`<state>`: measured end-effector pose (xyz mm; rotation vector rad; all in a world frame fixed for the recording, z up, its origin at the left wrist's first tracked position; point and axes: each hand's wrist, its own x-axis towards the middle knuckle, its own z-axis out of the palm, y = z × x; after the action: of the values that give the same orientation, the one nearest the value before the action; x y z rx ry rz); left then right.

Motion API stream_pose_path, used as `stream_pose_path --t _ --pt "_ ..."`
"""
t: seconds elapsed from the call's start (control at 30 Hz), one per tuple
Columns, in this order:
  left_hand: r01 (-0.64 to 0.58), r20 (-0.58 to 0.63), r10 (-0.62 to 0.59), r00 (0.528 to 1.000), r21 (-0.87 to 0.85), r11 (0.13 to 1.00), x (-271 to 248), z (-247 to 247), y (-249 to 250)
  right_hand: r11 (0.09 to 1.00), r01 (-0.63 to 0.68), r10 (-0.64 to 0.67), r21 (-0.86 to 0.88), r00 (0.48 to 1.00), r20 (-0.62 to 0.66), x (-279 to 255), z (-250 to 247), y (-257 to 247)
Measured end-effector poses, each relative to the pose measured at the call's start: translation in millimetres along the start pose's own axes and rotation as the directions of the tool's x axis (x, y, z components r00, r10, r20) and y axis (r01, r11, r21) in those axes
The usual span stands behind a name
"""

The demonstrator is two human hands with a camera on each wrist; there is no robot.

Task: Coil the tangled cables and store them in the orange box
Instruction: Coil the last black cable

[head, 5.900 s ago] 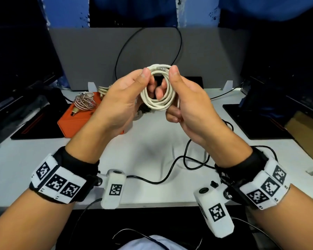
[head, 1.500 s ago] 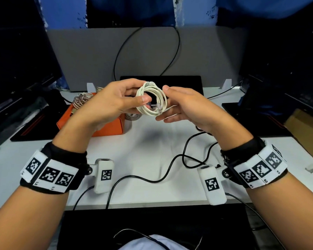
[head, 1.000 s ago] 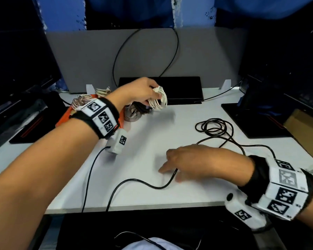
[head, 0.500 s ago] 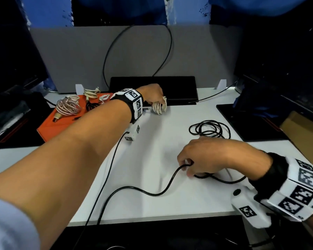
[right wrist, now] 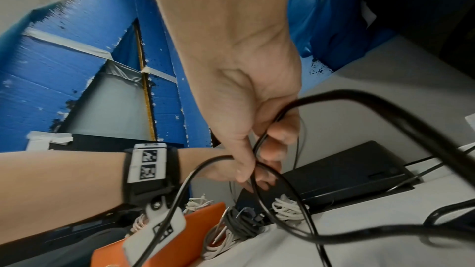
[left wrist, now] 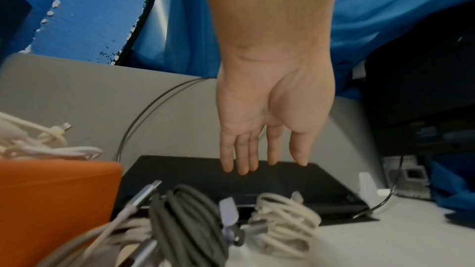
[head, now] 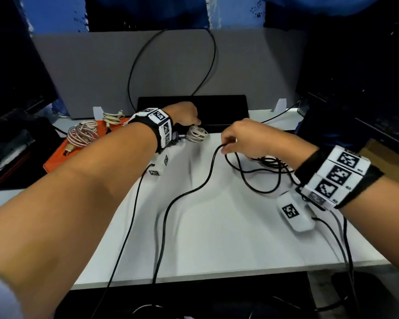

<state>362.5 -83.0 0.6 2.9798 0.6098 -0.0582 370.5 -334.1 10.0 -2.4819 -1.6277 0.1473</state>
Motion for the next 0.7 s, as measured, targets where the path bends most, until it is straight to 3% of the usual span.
stream_pose_path --t 0.07,0.13,0.2,0.27,0.37,0.6,0.7 --pt "-0.02 -0.067 0.015 0.998 -0.076 0.997 -14 -12 7 0.999 -0.045 0.044 -0.004 0.995 -0.091 8 -2 4" --pt "-0.056 -0.054 0.042 0.998 -0.311 0.949 -34 -21 20 0.995 -0.095 0.099 0.029 0.975 -0.201 14 -4 7" --pt "-0.015 0.102 0.101 0.99 -0.625 0.78 -63 -23 36 0.988 -0.125 0.147 0.088 0.937 -0.316 18 -6 9" --pt "0.018 0.247 0.233 0.941 -0.721 0.692 -95 -23 44 0.981 -0.131 0.178 0.14 0.896 -0.408 21 -12 10" --pt "-0.023 0.218 0.352 0.91 -0.822 0.569 -127 -35 29 0.962 -0.192 0.264 0.193 0.826 -0.498 24 -28 20" --pt "-0.027 0.031 0.154 0.988 -0.931 0.363 -158 -88 -51 0.869 -0.418 0.491 0.265 0.666 -0.562 6 -66 94" --pt "-0.077 -0.046 0.1 0.994 -0.938 0.339 -167 -86 -63 0.841 -0.47 0.541 0.27 0.709 -0.452 0 -60 104"
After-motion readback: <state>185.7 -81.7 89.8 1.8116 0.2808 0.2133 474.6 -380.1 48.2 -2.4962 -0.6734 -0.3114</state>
